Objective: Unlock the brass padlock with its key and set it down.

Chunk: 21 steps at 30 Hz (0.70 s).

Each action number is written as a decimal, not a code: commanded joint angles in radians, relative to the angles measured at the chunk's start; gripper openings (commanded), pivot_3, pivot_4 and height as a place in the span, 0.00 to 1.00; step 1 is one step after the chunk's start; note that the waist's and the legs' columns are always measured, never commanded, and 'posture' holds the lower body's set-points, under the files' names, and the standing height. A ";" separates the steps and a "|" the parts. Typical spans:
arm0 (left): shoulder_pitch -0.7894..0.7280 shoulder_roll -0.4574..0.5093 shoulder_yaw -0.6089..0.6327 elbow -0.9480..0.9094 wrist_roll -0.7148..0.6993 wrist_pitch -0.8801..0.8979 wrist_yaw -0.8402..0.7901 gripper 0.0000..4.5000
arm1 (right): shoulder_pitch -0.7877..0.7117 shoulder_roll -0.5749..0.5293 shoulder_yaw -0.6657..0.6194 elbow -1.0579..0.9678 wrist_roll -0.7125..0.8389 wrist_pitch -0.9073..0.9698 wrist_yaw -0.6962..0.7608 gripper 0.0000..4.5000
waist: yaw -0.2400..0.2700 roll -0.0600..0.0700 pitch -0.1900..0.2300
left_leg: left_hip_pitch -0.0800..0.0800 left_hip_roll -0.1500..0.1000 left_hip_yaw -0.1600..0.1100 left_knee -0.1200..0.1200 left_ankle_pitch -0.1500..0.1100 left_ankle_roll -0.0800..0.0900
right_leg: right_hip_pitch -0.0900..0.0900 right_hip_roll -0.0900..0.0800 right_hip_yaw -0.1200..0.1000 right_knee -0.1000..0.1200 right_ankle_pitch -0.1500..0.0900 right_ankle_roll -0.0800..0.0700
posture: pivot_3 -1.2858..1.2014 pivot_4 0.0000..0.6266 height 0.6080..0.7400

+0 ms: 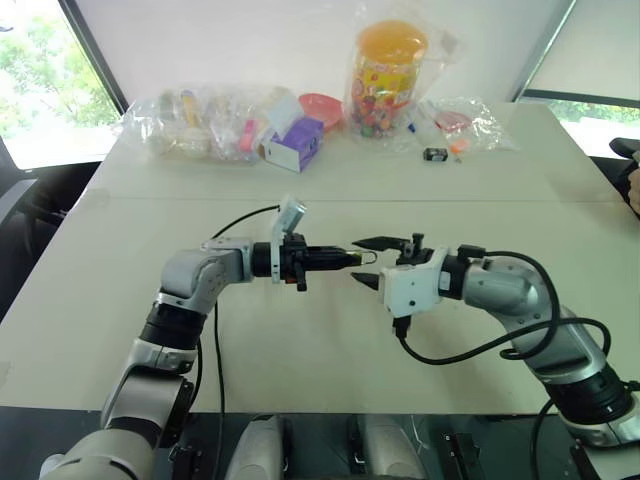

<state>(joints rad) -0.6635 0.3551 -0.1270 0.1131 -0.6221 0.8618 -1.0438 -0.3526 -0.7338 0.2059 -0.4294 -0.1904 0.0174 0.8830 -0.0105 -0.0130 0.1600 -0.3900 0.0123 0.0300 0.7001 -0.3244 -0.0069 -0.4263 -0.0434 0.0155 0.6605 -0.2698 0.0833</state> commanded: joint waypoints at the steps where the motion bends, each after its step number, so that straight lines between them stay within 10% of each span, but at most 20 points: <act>1: -0.010 0.027 0.015 -0.025 0.000 -0.022 -0.026 0.00 | 0.013 -0.021 -0.109 -0.088 0.158 0.189 0.056 0.99 | 0.001 0.000 0.000 | 0.000 0.000 0.000 0.000 0.000 0.000 | 0.000 0.000 0.000 0.000 0.000 0.000 | 0.52 0.24 0.96; 4: -0.008 0.041 0.011 -0.023 0.006 -0.031 -0.034 0.00 | -0.008 -0.013 -0.181 -0.134 0.298 0.371 0.070 0.99 | 0.001 0.000 0.000 | 0.000 0.000 0.000 0.000 0.000 0.000 | 0.000 -0.001 0.000 0.000 0.000 0.000 | 0.52 0.24 0.96; 12: -0.017 0.050 0.007 -0.032 -0.004 -0.027 -0.049 0.00 | -0.027 0.044 -0.172 -0.173 0.397 0.532 -0.009 0.05 | 0.000 0.000 0.000 | 0.000 0.000 0.000 0.000 0.000 0.000 | 0.000 -0.001 0.000 0.000 0.000 0.000 | 0.52 0.24 0.96; 21: -0.020 0.072 0.017 -0.069 -0.044 0.021 -0.094 0.00 | -0.001 0.090 -0.126 -0.154 0.407 0.545 -0.073 0.02 | 0.001 0.000 0.000 | 0.000 0.000 0.000 0.000 0.000 0.000 | 0.000 -0.001 0.000 0.000 0.000 0.000 | 0.52 0.24 0.96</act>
<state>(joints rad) -0.6633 0.4203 -0.1314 0.0898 -0.6411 0.8808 -1.1208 -0.3568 -0.6469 0.0830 -0.5663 0.2116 0.5804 0.8210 -0.0094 -0.0131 0.1600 -0.3903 0.0123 0.0298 0.7000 -0.3244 -0.0068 -0.4263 -0.0443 0.0155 0.6603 -0.2698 0.0833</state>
